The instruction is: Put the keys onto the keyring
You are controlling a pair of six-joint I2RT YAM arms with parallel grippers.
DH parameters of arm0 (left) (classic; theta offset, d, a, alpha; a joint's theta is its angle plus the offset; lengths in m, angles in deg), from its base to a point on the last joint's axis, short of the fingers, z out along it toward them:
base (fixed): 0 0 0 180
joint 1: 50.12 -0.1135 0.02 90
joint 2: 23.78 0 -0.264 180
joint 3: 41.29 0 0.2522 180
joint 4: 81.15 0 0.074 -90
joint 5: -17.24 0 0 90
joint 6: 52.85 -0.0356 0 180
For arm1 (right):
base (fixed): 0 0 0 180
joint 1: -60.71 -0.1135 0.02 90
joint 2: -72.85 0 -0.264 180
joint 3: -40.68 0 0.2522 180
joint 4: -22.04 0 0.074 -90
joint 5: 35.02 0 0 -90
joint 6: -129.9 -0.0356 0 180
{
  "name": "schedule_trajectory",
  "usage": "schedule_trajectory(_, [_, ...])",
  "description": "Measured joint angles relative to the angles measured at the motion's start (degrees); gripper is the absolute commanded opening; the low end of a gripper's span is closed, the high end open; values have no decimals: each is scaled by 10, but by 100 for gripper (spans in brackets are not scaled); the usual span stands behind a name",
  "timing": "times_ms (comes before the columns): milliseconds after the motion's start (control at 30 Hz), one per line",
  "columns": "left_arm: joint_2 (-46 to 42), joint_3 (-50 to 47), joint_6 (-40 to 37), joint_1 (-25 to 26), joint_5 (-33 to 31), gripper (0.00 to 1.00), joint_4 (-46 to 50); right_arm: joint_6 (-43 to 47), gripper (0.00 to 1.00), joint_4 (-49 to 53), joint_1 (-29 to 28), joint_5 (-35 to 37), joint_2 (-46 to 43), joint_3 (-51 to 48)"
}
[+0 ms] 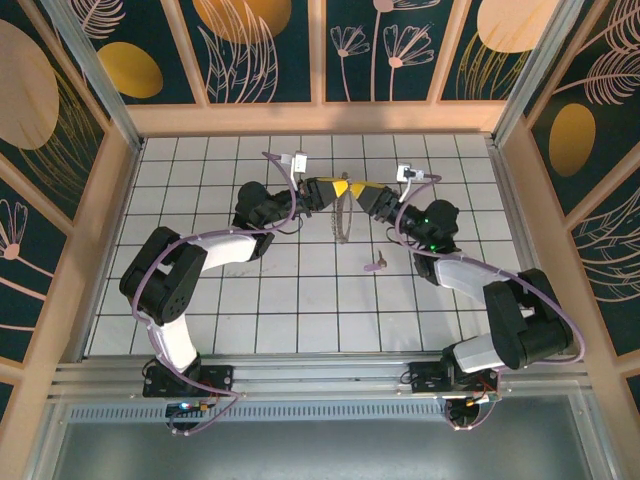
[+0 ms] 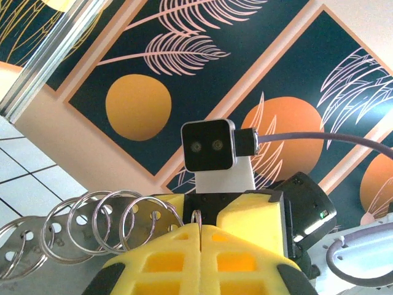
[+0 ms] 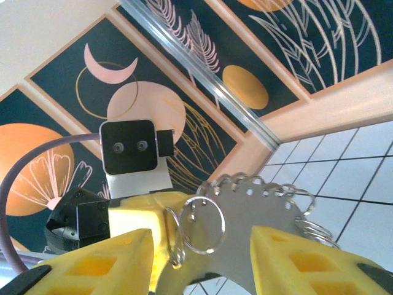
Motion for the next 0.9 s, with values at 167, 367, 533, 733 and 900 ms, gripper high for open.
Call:
schedule_trajectory(167, [0, 0, 0, 0, 0, 0, 0, 0, 43, 2, 16, 5, -29, -18])
schedule_trajectory(367, [0, 0, 0, 0, 0, 0, 0, 0, 38, 2, 17, 2, -39, -15])
schedule_trajectory(533, [0, 0, 0, 0, 0, 0, 0, 0, 36, 3, 8, -2, -35, 4])
schedule_trajectory(733, [0, 0, 0, 0, 0, 0, 0, 1, 35, 0, -6, -5, -14, 23])
schedule_trajectory(900, [-3, 0, 0, 0, 0, 0, 0, 0, 33, 0, -7, -6, -2, 24])
